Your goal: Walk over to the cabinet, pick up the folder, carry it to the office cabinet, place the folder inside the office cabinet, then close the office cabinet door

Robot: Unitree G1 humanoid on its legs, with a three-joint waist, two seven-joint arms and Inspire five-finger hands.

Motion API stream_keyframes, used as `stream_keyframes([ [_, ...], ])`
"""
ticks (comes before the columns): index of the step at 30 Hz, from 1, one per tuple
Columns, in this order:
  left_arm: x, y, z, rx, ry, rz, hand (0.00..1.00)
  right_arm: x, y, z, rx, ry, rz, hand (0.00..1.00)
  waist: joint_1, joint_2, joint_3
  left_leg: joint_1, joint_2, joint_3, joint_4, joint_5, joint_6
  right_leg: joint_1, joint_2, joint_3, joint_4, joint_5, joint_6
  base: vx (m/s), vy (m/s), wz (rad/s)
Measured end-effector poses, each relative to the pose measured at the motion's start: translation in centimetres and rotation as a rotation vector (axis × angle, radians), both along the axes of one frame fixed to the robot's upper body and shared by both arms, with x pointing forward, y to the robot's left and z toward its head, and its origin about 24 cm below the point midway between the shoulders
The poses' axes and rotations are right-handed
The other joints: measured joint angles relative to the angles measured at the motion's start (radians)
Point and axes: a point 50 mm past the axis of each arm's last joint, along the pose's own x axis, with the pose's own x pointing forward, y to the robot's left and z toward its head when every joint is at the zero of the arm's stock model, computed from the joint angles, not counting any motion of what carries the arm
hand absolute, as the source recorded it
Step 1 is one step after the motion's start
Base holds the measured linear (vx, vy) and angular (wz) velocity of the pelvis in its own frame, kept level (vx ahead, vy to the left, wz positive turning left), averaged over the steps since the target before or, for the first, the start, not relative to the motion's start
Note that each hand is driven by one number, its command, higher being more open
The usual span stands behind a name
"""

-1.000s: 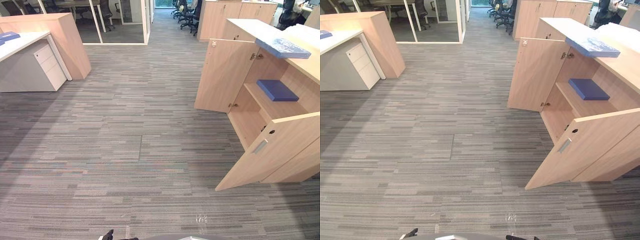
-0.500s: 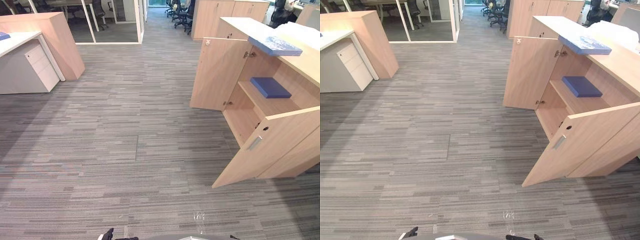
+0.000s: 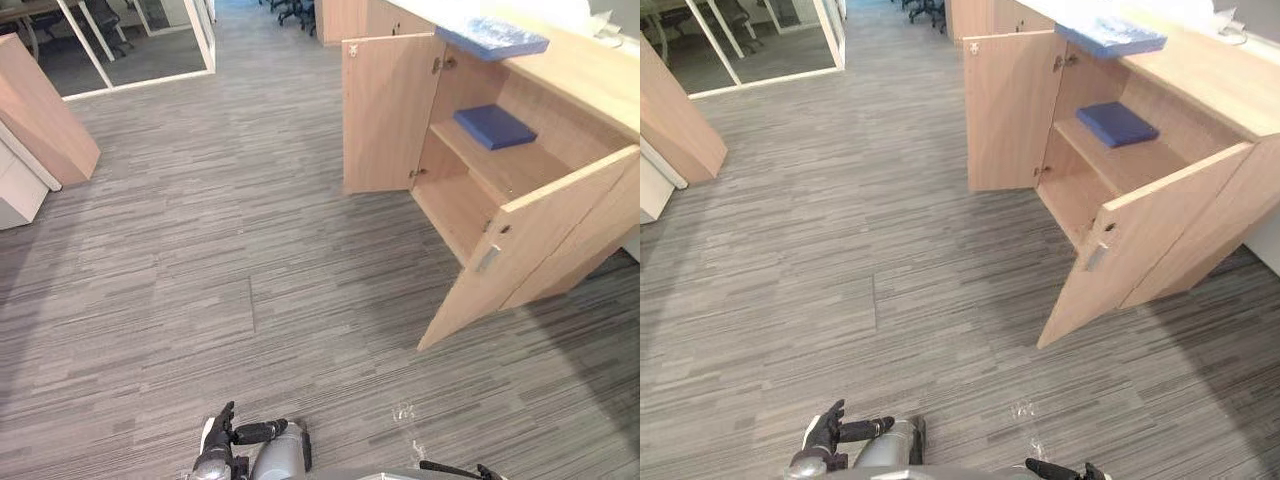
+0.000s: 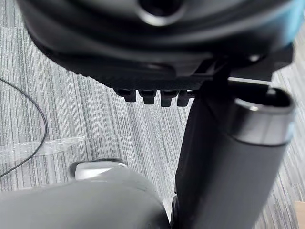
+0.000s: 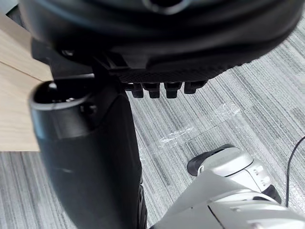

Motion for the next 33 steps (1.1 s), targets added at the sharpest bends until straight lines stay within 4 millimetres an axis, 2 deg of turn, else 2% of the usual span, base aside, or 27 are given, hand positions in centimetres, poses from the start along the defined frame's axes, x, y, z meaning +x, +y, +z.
stream_keyframes([
  [3,-0.5,0.2,-0.1,-0.021,0.004,0.071,1.00,-0.5,-0.2,-0.1,-0.007,0.019,-0.018,1.00,0.005,0.012,0.003,0.000,0.039,-0.016,-0.079,0.038,-0.037,0.065,-0.040,0.007,0.013,-0.087,0.044,0.38,0.337,-0.13],
  [4,-1.1,0.8,-0.3,-0.016,0.021,0.097,1.00,-1.1,0.4,-0.4,0.014,0.041,-0.048,1.00,0.007,-0.023,-0.012,0.000,-0.010,0.020,-0.016,0.142,-0.048,0.096,-0.108,0.009,0.034,-0.113,0.045,0.44,0.366,-0.45],
  [5,-2.0,1.2,-0.4,-0.008,0.044,0.125,1.00,-1.3,1.6,-0.7,0.054,0.049,-0.072,1.00,0.016,-0.046,-0.050,0.000,-0.052,0.045,0.014,0.168,-0.027,0.063,-0.152,0.026,0.095,-0.100,0.039,0.46,0.354,-0.53],
  [6,-2.3,1.4,-0.5,-0.006,0.052,0.138,1.00,-1.6,1.7,-0.7,0.066,0.053,-0.083,1.00,0.018,-0.056,-0.069,0.007,-0.073,0.058,0.021,0.176,-0.013,0.044,-0.170,0.030,0.138,-0.084,0.032,0.50,0.347,-0.74],
  [7,-2.9,1.5,-0.7,-0.005,0.078,0.164,1.00,-1.5,1.8,-0.7,0.075,0.044,-0.100,1.00,0.017,-0.067,-0.083,0.045,-0.102,0.098,0.029,0.175,0.049,0.007,-0.200,0.043,0.241,-0.039,0.031,0.51,0.374,-0.64],
  [8,-3.6,1.7,-0.9,-0.011,0.097,0.199,1.00,-1.5,2.1,-0.8,0.083,0.036,-0.127,1.00,0.009,-0.078,-0.090,0.099,-0.140,0.136,0.016,0.152,0.093,-0.033,-0.234,0.044,0.362,0.019,0.031,0.62,0.451,-0.62],
  [9,-3.8,1.8,-0.9,-0.015,0.100,0.214,1.00,-1.4,2.1,-0.8,0.084,0.029,-0.139,1.00,0.009,-0.078,-0.092,0.127,-0.159,0.152,0.006,0.142,0.112,-0.059,-0.251,0.043,0.426,0.058,0.027,0.51,0.377,-0.45],
  [10,-4.0,1.5,-1.0,-0.033,0.097,0.243,1.00,-1.0,1.9,-0.6,0.080,0.005,-0.154,1.00,0.006,-0.075,-0.095,0.176,-0.190,0.175,-0.014,0.123,0.144,-0.113,-0.280,0.024,0.555,0.131,0.000,0.49,0.342,-0.32],
  [11,-3.9,1.3,-1.0,-0.048,0.089,0.264,1.00,-0.5,1.6,-0.5,0.073,-0.020,-0.163,1.00,0.006,-0.068,-0.093,0.212,-0.208,0.187,-0.031,0.111,0.162,-0.167,-0.306,-0.018,0.664,0.145,-0.027,0.43,0.319,-0.32],
  [12,-3.9,0.9,-1.1,-0.078,0.078,0.308,1.00,0.4,1.2,-0.2,0.065,-0.055,-0.172,1.00,0.004,-0.060,-0.085,0.269,-0.231,0.197,-0.071,0.104,0.173,-0.235,-0.363,-0.140,0.803,0.130,-0.080,0.46,0.348,-0.24],
  [13,-4.0,0.4,-1.2,-0.098,0.079,0.333,1.00,1.1,0.7,0.0,0.049,-0.074,-0.161,1.00,0.000,-0.045,-0.074,0.316,-0.233,0.197,-0.094,0.099,0.181,-0.258,-0.391,-0.236,0.858,0.105,-0.094,0.34,0.261,-0.21],
  [14,-4.1,0.2,-1.3,-0.108,0.081,0.344,1.00,1.6,0.4,0.2,0.035,-0.082,-0.136,1.00,0.000,-0.034,-0.066,0.362,-0.230,0.195,-0.116,0.099,0.181,-0.262,-0.389,-0.315,0.865,0.066,-0.062,0.34,0.201,-0.14],
  [15,-4.1,0.0,-1.3,-0.112,0.083,0.343,1.00,2.1,0.5,0.3,0.025,-0.093,-0.108,1.00,0.000,-0.020,-0.055,0.413,-0.218,0.182,-0.140,0.096,0.185,-0.257,-0.349,-0.387,0.813,0.007,-0.018,0.21,0.101,-0.08],
  [16,-4.1,-0.1,-1.4,-0.114,0.084,0.341,1.00,2.3,0.5,0.4,0.019,-0.102,-0.103,1.00,-0.001,-0.013,-0.050,0.430,-0.209,0.174,-0.146,0.093,0.191,-0.253,-0.310,-0.406,0.765,-0.020,0.012,0.23,0.036,0.06],
  [17,-4.0,-0.3,-1.4,-0.118,0.088,0.340,1.00,2.8,0.8,0.5,0.021,-0.124,-0.088,1.00,-0.007,-0.010,-0.043,0.457,-0.191,0.165,-0.160,0.085,0.199,-0.254,-0.227,-0.421,0.642,-0.059,0.059,0.18,-0.076,0.19],
  [18,-4.1,-0.3,-1.4,-0.123,0.089,0.348,1.00,3.2,1.1,0.5,0.026,-0.139,-0.076,1.00,-0.010,-0.016,-0.040,0.467,-0.181,0.157,-0.175,0.075,0.192,-0.261,-0.170,-0.447,0.507,-0.062,0.074,0.20,-0.099,0.19],
  [20,-3.8,0.0,-1.3,-0.123,0.073,0.378,1.00,3.7,2.1,0.5,0.058,-0.160,-0.098,1.00,-0.009,-0.037,-0.019,0.497,-0.179,0.152,-0.185,0.048,0.190,-0.269,-0.133,-0.490,0.327,-0.031,0.057,0.16,-0.145,0.11],
  [21,-4.0,-0.2,-1.5,-0.131,0.082,0.411,1.00,3.7,2.1,0.5,0.057,-0.161,-0.110,1.00,-0.015,-0.040,-0.020,0.521,-0.165,0.146,-0.194,0.034,0.176,-0.247,-0.120,-0.513,0.288,0.036,0.037,0.18,-0.163,0.04],
  [23,-4.1,-0.5,-1.5,-0.139,0.080,0.443,1.00,3.6,2.2,0.4,0.063,-0.157,-0.125,1.00,-0.010,-0.032,-0.022,0.537,-0.125,0.152,-0.209,0.021,0.149,-0.240,-0.107,-0.592,0.273,0.042,0.032,0.22,-0.192,-0.17],
  [24,-4.2,-0.4,-1.5,-0.139,0.087,0.452,1.00,3.8,2.5,0.4,0.079,-0.167,-0.153,1.00,-0.009,-0.038,-0.019,0.550,-0.101,0.158,-0.214,0.012,0.120,-0.234,-0.105,-0.685,0.279,0.030,0.006,0.23,-0.238,-0.21],
  [25,-4.1,-0.4,-1.6,-0.141,0.088,0.456,1.00,3.8,2.7,0.3,0.087,-0.162,-0.166,1.00,-0.009,-0.043,-0.017,0.561,-0.092,0.162,-0.221,0.009,0.106,-0.223,-0.100,-0.719,0.275,0.021,-0.011,0.26,-0.288,-0.14],
  [26,-4.1,-0.5,-1.6,-0.147,0.093,0.459,1.00,3.6,2.7,0.2,0.091,-0.157,-0.185,1.00,-0.012,-0.038,-0.014,0.587,-0.066,0.173,-0.235,0.000,0.071,-0.193,-0.063,-0.727,0.252,0.005,-0.036,0.28,-0.286,-0.20],
  [28,-4.4,-1.0,-1.7,-0.166,0.105,0.464,1.00,3.3,2.4,0.2,0.089,-0.152,-0.209,1.00,-0.013,-0.017,-0.024,0.619,-0.011,0.193,-0.222,-0.031,0.028,-0.137,0.009,-0.722,0.182,0.004,-0.038,0.35,-0.305,-0.23],
  [30,-4.4,-1.1,-1.7,-0.173,0.098,0.468,1.00,2.7,2.7,0.0,0.101,-0.147,-0.248,1.00,-0.017,-0.020,-0.031,0.593,0.023,0.206,-0.086,-0.094,-0.003,-0.074,0.062,-0.709,0.103,-0.001,-0.045,0.28,-0.211,-0.24],
  [31,-4.3,-0.6,-1.6,-0.170,0.077,0.495,1.00,2.3,3.0,0.0,0.109,-0.147,-0.265,1.00,-0.018,-0.026,-0.039,0.502,0.055,0.208,0.152,-0.146,-0.014,-0.044,0.088,-0.686,0.060,-0.001,-0.053,0.31,-0.182,-0.63],
  [32,-4.7,-0.4,-1.5,-0.177,0.068,0.554,1.00,2.3,3.0,0.1,0.108,-0.156,-0.267,1.00,-0.014,-0.017,-0.040,0.399,0.097,0.212,0.426,-0.149,0.002,-0.013,0.120,-0.643,0.032,0.001,-0.060,0.37,-0.189,-0.88],
  [33,-5.0,-0.4,-1.6,-0.183,0.070,0.583,1.00,2.3,2.8,0.1,0.102,-0.161,-0.266,1.00,-0.009,0.000,-0.040,0.353,0.127,0.213,0.558,-0.124,0.035,0.006,0.142,-0.615,0.020,0.000,-0.072,0.34,-0.034,-1.26],
])
